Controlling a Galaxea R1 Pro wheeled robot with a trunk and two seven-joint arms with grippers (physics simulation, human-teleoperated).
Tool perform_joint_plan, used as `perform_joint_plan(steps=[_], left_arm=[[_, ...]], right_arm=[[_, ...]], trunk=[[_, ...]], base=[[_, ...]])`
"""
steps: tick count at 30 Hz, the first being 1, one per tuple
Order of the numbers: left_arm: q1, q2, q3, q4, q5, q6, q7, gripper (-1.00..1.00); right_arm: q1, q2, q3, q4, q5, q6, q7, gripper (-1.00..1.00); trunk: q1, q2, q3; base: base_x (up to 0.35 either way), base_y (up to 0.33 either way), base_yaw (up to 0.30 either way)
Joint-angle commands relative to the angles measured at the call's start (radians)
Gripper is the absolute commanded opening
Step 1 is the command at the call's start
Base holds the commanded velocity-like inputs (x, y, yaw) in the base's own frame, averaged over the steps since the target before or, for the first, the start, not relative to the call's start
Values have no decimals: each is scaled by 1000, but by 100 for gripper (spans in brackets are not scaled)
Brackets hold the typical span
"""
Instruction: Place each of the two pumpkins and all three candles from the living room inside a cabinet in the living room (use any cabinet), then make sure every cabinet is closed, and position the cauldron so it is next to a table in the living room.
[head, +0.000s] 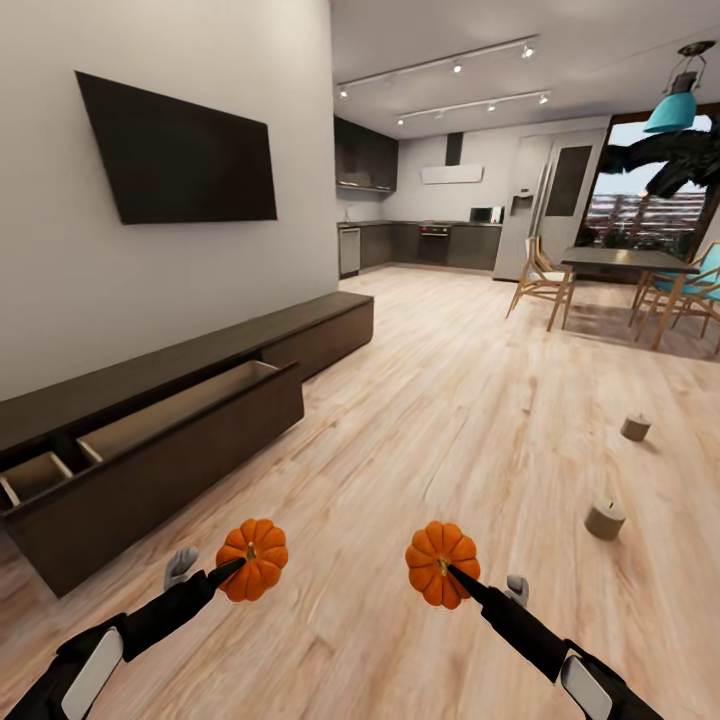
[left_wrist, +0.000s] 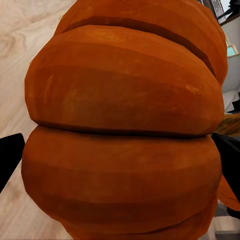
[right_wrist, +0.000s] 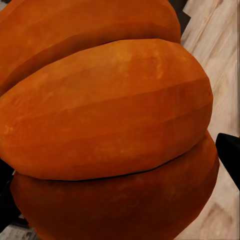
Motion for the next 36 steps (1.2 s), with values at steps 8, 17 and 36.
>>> perform_joint_plan(steps=[8, 17, 36], left_arm=[[-1, 0, 3, 2, 12, 11, -2, -100], [-1, 0, 3, 4, 12, 11, -1, -100], [-1, -2, 3, 4, 12, 11, 7, -100]], right_arm=[[-1, 0, 1, -1, -12, 11, 0, -100], [-1, 0, 1, -1, -12, 11, 3, -100], [-1, 0, 1, -1, -12, 11, -1, -100]], trunk=[[0, 0, -1], [0, 0, -1], [0, 0, -1]], base=[[277, -134, 0], [281, -132, 0], [297, -115, 1]])
